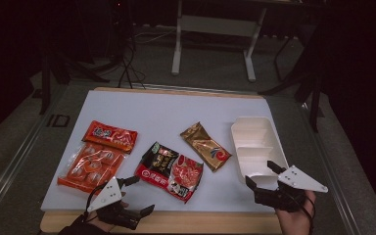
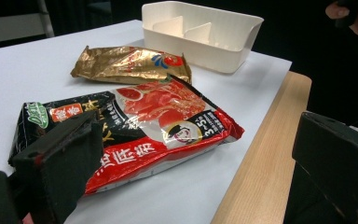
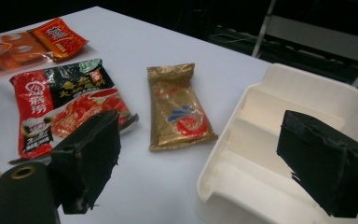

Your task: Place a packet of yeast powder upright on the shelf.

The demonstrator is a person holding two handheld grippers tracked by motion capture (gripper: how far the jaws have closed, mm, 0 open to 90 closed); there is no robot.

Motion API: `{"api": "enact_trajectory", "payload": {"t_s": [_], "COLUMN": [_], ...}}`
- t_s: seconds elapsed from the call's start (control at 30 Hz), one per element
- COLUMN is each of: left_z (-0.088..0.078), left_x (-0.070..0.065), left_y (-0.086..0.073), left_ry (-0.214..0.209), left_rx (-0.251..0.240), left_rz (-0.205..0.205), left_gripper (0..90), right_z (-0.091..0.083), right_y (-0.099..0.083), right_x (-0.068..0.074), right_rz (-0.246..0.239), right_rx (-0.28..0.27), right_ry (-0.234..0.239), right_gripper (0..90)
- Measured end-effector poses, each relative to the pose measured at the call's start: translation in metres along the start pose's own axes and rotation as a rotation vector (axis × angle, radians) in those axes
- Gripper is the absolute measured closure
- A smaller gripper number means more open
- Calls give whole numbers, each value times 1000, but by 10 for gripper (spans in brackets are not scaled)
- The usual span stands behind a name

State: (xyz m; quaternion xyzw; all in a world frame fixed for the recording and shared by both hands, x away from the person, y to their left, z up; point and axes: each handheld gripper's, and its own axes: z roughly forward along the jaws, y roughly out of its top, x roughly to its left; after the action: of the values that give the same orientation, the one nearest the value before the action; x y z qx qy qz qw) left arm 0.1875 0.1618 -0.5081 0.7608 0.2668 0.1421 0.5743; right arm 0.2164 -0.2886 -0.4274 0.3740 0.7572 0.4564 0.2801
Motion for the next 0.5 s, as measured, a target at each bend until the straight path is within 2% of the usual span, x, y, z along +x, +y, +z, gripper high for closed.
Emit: {"api": "enact_trajectory", "payload": {"t_s": [0.3,0.37,0.5], "left_z": [-1,-1,0], "left_x": [0,0,0], "left_y": [0,0,0], "left_ry": [1,0,-1], "left_rx": [0,3,3], "left_rz": [0,1,1], "left_gripper": [25,25,25], "right_z": [12,15,20], "right_y": [16,23,33], "right_x": [1,-1,-3], "right_rz": [8,19,-9], "right_rx": [26,5,-16], "right_ry": [3,18,24], "right_gripper": [138,137,135]}}
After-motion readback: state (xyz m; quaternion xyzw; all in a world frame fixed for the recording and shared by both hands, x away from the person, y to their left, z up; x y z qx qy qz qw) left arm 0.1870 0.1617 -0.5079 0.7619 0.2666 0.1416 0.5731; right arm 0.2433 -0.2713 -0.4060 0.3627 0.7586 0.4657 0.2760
